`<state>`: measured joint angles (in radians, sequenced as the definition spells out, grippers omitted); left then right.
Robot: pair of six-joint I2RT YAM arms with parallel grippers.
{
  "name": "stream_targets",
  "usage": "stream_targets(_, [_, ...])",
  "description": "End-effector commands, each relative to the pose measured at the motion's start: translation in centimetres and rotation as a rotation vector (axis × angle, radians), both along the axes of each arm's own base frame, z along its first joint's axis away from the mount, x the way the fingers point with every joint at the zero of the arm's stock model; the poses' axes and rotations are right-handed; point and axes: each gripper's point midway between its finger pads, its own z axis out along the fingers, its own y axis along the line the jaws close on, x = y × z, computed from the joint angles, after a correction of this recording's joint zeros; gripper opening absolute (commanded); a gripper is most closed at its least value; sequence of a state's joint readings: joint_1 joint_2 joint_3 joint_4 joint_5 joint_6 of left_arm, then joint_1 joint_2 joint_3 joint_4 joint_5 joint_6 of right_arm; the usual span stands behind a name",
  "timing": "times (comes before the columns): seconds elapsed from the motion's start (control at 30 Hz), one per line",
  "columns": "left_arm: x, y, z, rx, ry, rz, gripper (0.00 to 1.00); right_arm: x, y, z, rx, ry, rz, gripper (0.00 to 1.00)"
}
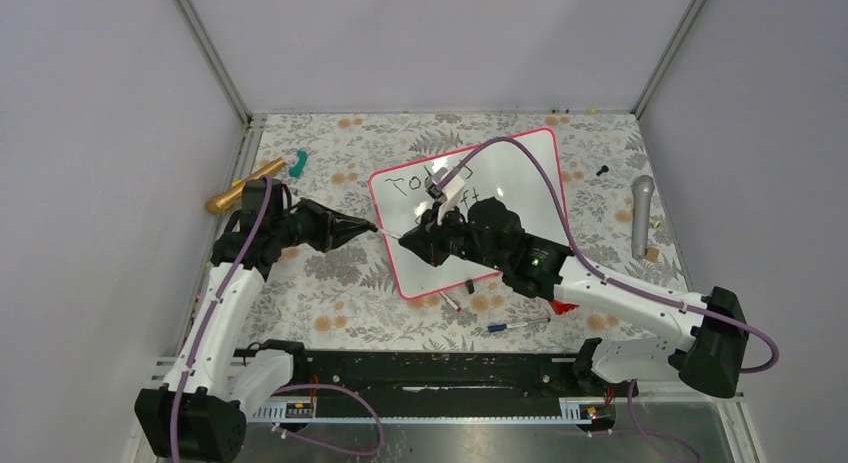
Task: Write a sentence on the whiteboard
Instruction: Insert the whiteboard marker without the cap into the pen cap.
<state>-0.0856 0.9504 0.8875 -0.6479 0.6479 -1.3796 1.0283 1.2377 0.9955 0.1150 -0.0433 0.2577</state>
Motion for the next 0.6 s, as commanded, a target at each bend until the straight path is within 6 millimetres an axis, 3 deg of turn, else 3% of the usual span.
stream_targets(0.0, [0.06, -0.25, 1.3, -0.064, -0.003, 0.018, 0.0, 0.34, 0.81, 2.09, 0.039, -0.041, -0.001, 0.0])
stream_targets(0.57, [0.0, -0.42, 1.32, -0.083, -0.005, 0.014, 0.0, 0.54, 1.3, 1.55, 0.033, -0.028, -0.002, 0.0])
